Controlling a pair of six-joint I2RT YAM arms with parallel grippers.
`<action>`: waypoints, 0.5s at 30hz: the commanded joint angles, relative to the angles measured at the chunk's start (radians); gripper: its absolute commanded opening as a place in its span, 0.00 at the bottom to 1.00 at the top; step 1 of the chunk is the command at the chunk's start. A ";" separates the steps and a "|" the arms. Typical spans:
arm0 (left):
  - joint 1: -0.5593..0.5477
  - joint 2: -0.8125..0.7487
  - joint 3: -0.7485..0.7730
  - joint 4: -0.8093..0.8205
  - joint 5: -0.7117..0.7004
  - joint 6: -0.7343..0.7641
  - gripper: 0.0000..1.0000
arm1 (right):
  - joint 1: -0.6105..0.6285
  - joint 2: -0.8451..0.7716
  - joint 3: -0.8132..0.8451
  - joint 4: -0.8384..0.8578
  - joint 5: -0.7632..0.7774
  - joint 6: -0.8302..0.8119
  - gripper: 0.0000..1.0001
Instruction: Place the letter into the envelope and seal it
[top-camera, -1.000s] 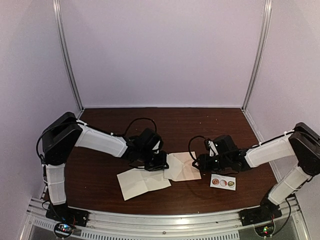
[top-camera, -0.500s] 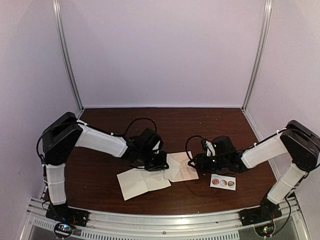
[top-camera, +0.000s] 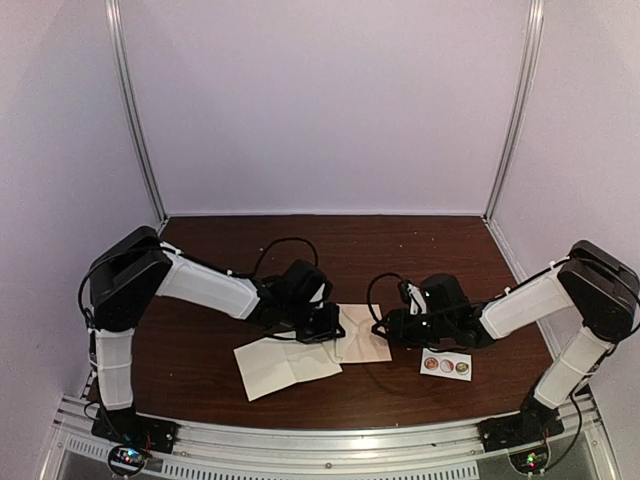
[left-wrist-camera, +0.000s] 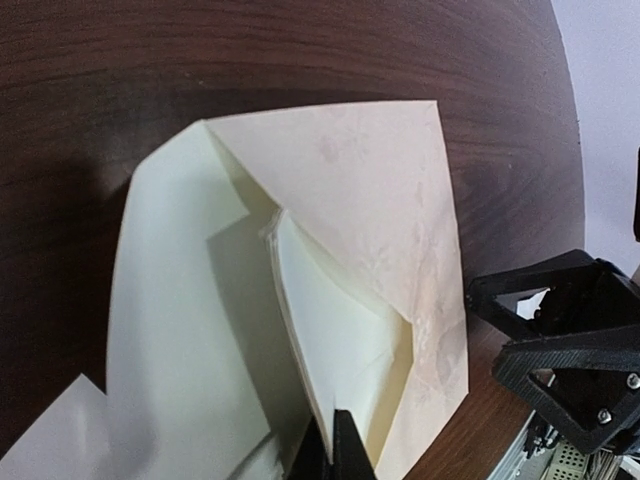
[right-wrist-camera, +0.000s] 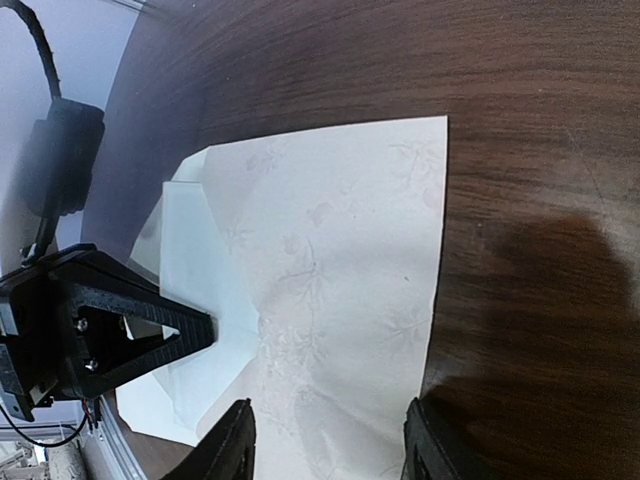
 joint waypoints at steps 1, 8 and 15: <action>-0.009 0.024 0.012 0.029 -0.016 0.005 0.00 | 0.010 0.017 -0.009 -0.028 -0.010 0.010 0.52; -0.008 -0.012 0.069 -0.151 -0.121 0.110 0.27 | 0.011 -0.046 -0.003 -0.109 0.057 -0.017 0.52; -0.011 -0.069 0.078 -0.245 -0.185 0.166 0.50 | 0.010 -0.107 0.023 -0.208 0.115 -0.057 0.54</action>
